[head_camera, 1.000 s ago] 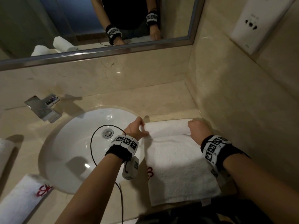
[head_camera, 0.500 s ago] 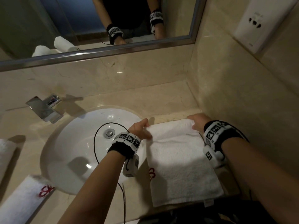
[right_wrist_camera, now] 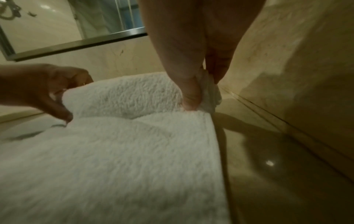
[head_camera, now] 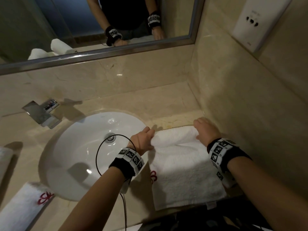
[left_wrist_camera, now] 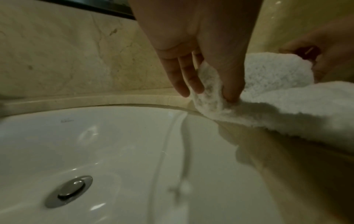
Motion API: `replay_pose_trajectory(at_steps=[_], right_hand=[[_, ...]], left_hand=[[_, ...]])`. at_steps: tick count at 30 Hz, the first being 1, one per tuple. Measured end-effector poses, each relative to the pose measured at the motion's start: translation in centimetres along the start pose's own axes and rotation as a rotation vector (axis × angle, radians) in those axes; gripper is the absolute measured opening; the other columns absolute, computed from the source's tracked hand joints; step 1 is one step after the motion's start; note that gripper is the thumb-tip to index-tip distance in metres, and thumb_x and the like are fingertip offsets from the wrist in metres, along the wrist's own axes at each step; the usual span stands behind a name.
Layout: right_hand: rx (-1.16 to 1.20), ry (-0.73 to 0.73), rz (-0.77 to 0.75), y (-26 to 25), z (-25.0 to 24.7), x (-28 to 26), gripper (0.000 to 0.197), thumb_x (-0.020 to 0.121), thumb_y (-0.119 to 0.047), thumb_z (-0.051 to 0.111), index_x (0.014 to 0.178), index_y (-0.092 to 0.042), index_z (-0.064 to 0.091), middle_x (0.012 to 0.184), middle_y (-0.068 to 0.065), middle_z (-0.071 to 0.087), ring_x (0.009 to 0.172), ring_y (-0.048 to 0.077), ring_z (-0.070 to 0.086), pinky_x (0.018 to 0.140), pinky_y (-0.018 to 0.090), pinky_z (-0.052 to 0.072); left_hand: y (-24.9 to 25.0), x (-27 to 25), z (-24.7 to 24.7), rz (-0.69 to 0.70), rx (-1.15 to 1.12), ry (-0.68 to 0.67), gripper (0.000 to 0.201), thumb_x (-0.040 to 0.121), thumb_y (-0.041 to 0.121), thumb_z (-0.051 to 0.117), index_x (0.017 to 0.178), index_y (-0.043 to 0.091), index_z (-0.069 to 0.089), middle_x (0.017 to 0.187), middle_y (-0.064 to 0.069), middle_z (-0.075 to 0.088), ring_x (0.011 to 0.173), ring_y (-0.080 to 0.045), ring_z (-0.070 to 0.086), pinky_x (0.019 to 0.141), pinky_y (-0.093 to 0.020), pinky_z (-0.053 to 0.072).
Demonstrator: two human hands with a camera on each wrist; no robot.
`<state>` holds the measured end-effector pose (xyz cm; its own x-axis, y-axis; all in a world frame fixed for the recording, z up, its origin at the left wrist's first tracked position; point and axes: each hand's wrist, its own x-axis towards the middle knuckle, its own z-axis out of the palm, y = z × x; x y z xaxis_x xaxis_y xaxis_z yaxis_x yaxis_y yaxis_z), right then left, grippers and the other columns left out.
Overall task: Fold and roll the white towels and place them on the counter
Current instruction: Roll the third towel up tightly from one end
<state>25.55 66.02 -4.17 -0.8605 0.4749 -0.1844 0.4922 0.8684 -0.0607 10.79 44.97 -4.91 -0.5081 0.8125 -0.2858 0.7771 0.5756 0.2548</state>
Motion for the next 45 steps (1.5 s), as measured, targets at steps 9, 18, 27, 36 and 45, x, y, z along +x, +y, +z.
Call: replay_pose_trajectory(at_steps=[9,18,27,36,45], right_hand=[[-0.404,0.018,-0.003,-3.2,0.7,-2.4,0.032,0.052,-0.005,0.081,0.077,-0.014,0.063,0.074,0.002,0.061,0.061,0.016,0.06,0.056,0.024,0.047],[-0.581,-0.013,0.005,-4.8,1.4,-4.9,0.036,0.098,-0.01,0.031,0.131,0.005,0.038,0.132,0.021,0.045,0.125,0.033,0.04,0.106,0.037,0.032],[0.65,0.25,0.335,-2.9,0.9,-7.3,0.039,0.083,0.01,0.043,0.118,0.0,0.057,0.126,0.015,0.053,0.121,0.029,0.047,0.1,0.03,0.036],[0.858,0.14,0.597,0.3,1.0,-2.8,0.03,0.083,-0.023,0.054,0.069,0.003,0.062,0.077,0.02,0.066,0.075,0.033,0.062,0.072,0.038,0.052],[0.712,-0.05,0.601,0.5,1.4,-4.8,0.037,0.084,-0.031,0.058,0.095,0.004,0.06,0.102,0.021,0.062,0.093,0.033,0.061,0.072,0.032,0.045]], left_hand=[[1.4,-1.5,-0.2,0.11,0.229,0.038,0.047,0.093,0.055,0.033,0.113,0.016,0.05,0.132,0.004,0.051,0.098,-0.021,0.06,0.085,-0.035,0.046],[6.3,-0.6,1.0,-0.093,0.359,-0.015,0.048,0.093,0.029,0.034,0.139,0.016,0.025,0.133,-0.012,0.041,0.123,-0.03,0.036,0.108,-0.049,0.022],[6.6,-1.4,2.3,-0.063,0.267,-0.062,0.07,0.093,0.003,0.033,0.148,0.031,0.002,0.146,-0.023,0.024,0.134,-0.04,0.026,0.114,-0.046,0.022],[5.8,-1.4,0.5,-0.031,0.111,-0.042,0.057,0.092,0.019,0.047,0.143,0.027,0.024,0.132,-0.008,0.046,0.117,-0.03,0.047,0.1,-0.038,0.035],[4.6,-2.4,1.3,-0.029,-0.098,-0.002,0.07,0.077,0.028,0.072,0.139,0.026,0.042,0.126,-0.012,0.046,0.118,-0.031,0.043,0.102,-0.032,0.03]])
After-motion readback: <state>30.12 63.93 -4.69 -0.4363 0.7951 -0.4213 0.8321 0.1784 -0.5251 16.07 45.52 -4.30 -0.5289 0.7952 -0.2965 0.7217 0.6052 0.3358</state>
